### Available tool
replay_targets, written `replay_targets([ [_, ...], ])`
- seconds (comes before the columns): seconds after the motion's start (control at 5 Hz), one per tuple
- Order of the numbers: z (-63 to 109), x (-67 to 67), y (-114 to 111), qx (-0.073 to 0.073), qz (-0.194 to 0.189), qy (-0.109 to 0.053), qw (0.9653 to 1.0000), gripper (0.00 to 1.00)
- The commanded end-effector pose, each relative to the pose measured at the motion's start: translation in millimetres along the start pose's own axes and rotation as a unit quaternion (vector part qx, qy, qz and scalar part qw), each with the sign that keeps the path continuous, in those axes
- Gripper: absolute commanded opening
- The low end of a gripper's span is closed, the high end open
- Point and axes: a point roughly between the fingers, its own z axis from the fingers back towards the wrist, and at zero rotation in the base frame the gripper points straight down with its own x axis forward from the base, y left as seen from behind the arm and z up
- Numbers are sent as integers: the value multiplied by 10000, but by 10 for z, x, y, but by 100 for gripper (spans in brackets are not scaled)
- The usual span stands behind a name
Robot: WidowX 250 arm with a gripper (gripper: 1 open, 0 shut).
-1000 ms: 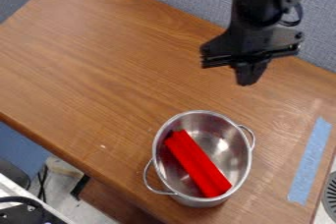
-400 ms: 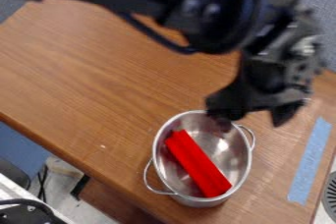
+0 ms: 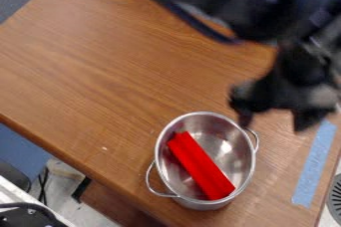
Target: Move the red object from the metal pot to the table
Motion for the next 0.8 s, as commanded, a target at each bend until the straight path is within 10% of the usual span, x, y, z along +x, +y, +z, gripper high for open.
replay_targets([
  [0.0, 308, 90, 373, -45, 67, -75, 9999, 100],
  [0.2, 406, 230, 687, 39, 392, 62, 9992, 100],
  [0.6, 532, 372, 532, 160, -110, 136, 9997, 100],
])
